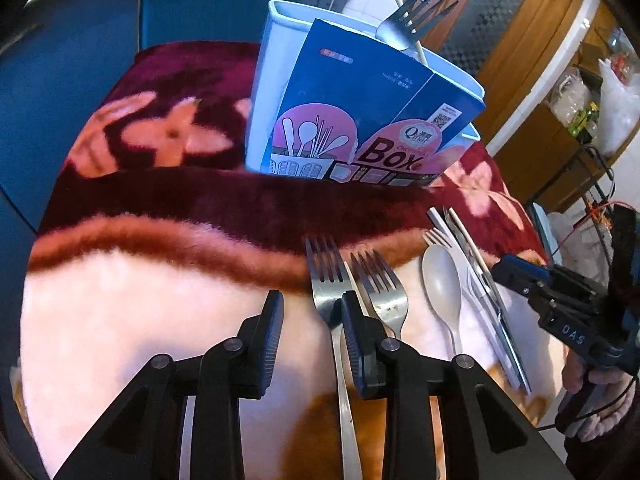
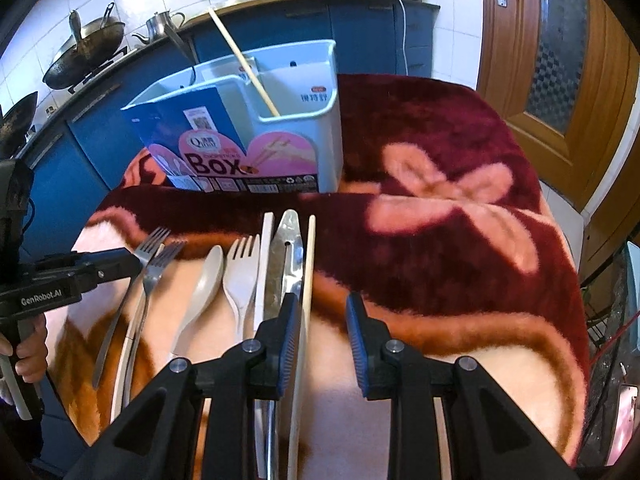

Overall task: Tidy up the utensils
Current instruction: 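Move both tools back down to the remaining utensils, then close right tool on another wooden chopstick while left tool grasps a thin stick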

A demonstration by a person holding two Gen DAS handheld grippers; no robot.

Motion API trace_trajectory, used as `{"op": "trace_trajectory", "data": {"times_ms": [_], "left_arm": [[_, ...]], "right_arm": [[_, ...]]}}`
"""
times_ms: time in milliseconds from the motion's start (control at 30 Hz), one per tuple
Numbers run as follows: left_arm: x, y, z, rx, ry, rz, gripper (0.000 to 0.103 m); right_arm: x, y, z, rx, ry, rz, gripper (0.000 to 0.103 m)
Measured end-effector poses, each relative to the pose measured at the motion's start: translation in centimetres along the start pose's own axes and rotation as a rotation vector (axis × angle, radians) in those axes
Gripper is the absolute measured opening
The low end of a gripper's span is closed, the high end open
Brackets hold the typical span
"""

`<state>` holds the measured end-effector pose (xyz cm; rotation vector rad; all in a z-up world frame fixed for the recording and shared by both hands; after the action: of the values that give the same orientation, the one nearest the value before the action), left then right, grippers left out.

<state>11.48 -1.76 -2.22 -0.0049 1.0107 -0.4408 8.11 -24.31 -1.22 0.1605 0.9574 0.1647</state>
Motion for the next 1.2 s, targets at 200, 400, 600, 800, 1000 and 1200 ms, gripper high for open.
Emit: {"op": "trace_trajectory", "data": {"times_ms": [200,400,600,800,1000,1200], "left_arm": [[0.6,-0.3,0.4,-0.002,0.013,-0.039,0.030],[0.9,-0.5,0.5,-0.002,0.021,-0.070,0.022],[0.9,-0.5,0.5,-0.001,0.023,-0.086,0.022],[0.7,-0.7,0.3,0.002,0.017,-0.099,0.022],[0.0,-0.1,0.4,-0.040,-0.038,-0.020,0.022],[0.1,0.9,-0.1,-0.116,-0.014,0.023,0.022]], "right_arm": [[0.8,-0.1,0.1,-0.005,0.026,0.002,0.027],[1.3,0.1,0.4,-0.019,0.040,-0.004,0.027],[1.8,0.3,0.8,-0.034,0.053,-0.008,0.027],[2.3,0.3,1.4,-0.027,0.074,0.006,0.027],[2.6,0.2,1.7,-0.029,0.079,0.002,0.013],[2.3,-0.4,1.6,-0.018,0.072,0.025,0.007]]}}
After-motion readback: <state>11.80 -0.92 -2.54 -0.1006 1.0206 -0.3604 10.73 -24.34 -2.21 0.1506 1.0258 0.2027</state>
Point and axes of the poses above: each gripper's, at about its wrist camera, not at the fingertips, and x roughly the way its jaws point, y to its left, z to its top, the point moved 2 cm from there along x, roughly the way its jaws point, and after that the axes turned 8 degrees about x, right-handed, at the moved point
